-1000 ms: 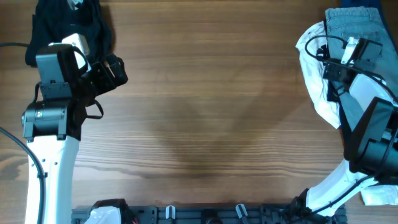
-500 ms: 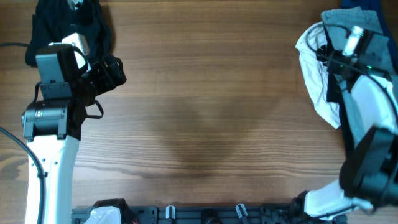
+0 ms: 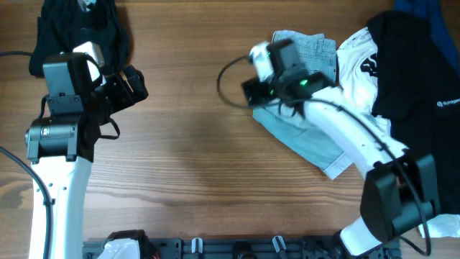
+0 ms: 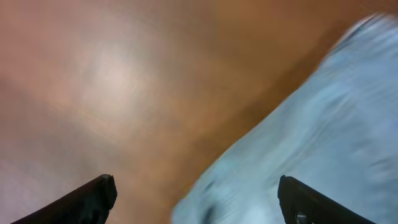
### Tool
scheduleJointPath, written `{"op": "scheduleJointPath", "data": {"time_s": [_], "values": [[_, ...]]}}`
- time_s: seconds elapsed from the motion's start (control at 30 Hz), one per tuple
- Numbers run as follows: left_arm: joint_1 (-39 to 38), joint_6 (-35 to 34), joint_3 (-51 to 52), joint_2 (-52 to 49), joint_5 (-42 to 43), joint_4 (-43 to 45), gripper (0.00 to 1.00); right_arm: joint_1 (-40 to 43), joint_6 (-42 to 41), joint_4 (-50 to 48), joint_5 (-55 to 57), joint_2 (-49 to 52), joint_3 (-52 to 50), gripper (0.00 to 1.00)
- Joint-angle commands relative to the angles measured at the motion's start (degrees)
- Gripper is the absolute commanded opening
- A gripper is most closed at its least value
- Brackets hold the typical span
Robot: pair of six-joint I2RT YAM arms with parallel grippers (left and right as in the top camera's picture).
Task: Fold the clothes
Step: 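Grasp the shorts with the right gripper and pull them left onto the table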
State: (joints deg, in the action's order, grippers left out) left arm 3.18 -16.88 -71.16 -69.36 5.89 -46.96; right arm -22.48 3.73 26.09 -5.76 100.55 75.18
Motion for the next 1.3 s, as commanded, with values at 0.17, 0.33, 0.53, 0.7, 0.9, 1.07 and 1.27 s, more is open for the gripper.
{"op": "scheduleJointPath", "data": {"time_s": [0.17,0.33,0.53,0.7,0.9,1.07,1.27], "values": [[0.5,0.1,-0.9,-0.2,-0.6,-1.6,1.00,23.4,2.7,-10.4,-0.4,5.4,3.3,0.72],[0.5,0.1,-0.9,-0.2,-0.6,-1.6,1.00,28.3,2.7,-11.0,-7.2,16.5,3.3,0.72],[0.5,0.1,-0.9,-0.2,-0.6,-1.6,1.00,28.5,1.1,-14.1,-6.8,21.9,3.3,0.66],[0.5,0.1,-0.9,-0.2,-0.6,-1.6,1.00,28.5,0.6,-14.7,-6.1,22.1,3.3,0.41],[0.5,0.1,-0.9,-0.2,-1.4,-0.6,0.99,26.9,-1.4,-12.4,-8.8,8.7,3.3,0.04],[0.5,0.1,-0.9,-0.2,-10.5,1.6,1.00,8.4,-8.7,-11.8,-9.8,-3.8,3.3,0.04],[7.4,0.1,-0.9,-0.2,-12.0,2.6,1.00,-18.2,-11.8,-18.4,-10.9,1.5,3.3,0.05]]}}
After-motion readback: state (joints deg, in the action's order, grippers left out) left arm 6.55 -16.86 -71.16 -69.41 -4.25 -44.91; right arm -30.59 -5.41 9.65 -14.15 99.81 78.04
